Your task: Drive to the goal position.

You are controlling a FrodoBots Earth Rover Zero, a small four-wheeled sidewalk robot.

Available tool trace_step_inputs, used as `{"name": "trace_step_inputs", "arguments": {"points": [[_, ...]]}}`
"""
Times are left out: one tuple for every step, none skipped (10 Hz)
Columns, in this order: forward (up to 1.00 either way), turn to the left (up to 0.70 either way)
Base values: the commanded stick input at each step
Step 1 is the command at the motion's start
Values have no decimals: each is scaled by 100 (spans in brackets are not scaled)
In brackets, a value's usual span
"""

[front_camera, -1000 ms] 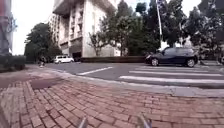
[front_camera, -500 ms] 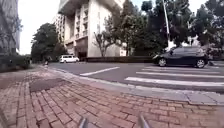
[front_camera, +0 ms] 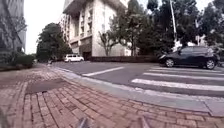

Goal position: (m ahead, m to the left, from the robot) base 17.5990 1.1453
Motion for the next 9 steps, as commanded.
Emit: {"name": "trace_step_inputs", "arguments": {"points": [[70, 14], [70, 14], [70, 14], [70, 14], [70, 14], [70, 14], [70, 14], [70, 14], [70, 14]]}}
